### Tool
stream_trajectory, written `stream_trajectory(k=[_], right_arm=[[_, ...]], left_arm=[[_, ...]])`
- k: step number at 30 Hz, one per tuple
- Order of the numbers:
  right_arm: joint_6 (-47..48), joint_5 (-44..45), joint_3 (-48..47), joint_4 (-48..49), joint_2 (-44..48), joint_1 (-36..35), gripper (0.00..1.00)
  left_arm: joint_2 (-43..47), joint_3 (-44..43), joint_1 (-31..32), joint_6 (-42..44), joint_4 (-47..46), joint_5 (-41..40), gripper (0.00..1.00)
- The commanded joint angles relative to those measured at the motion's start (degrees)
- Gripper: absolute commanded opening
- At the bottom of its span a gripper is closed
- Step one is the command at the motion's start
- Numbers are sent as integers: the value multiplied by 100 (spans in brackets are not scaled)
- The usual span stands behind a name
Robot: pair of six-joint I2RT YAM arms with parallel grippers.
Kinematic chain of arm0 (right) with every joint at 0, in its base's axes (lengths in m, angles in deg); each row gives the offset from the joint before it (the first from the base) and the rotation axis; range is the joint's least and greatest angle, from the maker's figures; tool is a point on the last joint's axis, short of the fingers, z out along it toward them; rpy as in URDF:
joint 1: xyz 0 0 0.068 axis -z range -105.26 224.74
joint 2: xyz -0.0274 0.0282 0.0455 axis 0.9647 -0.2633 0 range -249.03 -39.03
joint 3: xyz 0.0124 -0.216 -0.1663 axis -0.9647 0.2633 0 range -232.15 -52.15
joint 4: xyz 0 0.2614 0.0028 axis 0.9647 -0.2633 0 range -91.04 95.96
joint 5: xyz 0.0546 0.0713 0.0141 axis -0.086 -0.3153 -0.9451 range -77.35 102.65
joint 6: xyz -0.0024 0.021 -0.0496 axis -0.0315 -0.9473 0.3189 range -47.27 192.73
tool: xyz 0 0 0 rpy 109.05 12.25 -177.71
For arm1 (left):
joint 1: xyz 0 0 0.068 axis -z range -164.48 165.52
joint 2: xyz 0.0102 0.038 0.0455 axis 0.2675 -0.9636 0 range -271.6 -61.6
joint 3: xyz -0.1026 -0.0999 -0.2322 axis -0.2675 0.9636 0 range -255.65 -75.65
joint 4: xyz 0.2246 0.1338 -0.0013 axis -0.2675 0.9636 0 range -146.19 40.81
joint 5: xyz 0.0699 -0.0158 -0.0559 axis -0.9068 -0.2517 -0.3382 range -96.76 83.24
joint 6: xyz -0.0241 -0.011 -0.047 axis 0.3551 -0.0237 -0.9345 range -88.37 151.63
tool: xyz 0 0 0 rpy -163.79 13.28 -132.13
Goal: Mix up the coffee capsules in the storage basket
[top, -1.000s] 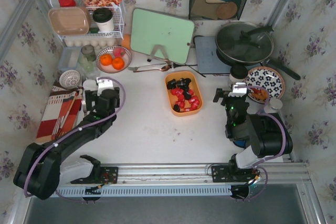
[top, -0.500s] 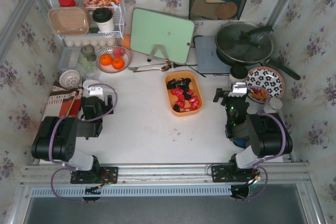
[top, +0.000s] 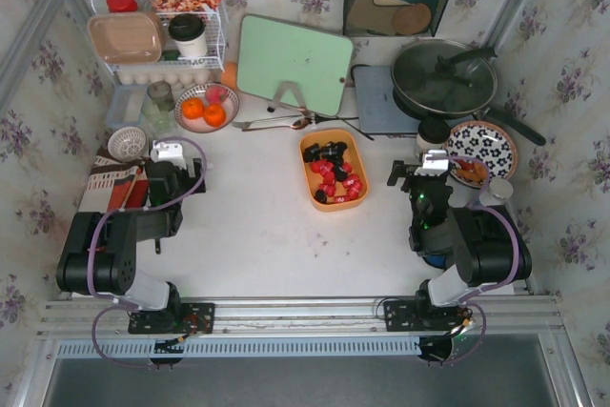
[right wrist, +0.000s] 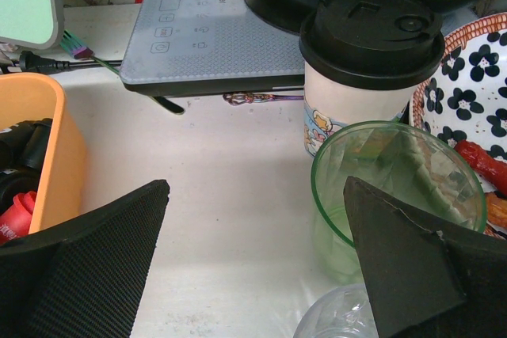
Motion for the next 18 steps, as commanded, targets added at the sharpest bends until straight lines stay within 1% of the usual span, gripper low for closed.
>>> stream_trajectory(k=[1, 18], right_arm=[[-55, 55, -26, -19, -6, -3, 100], [-37, 27, -40, -27, -10, -4, 100]], left_arm=[[52, -58, -9, -17, 21, 147, 100], [41, -64, -8, -14, 42, 154, 100]])
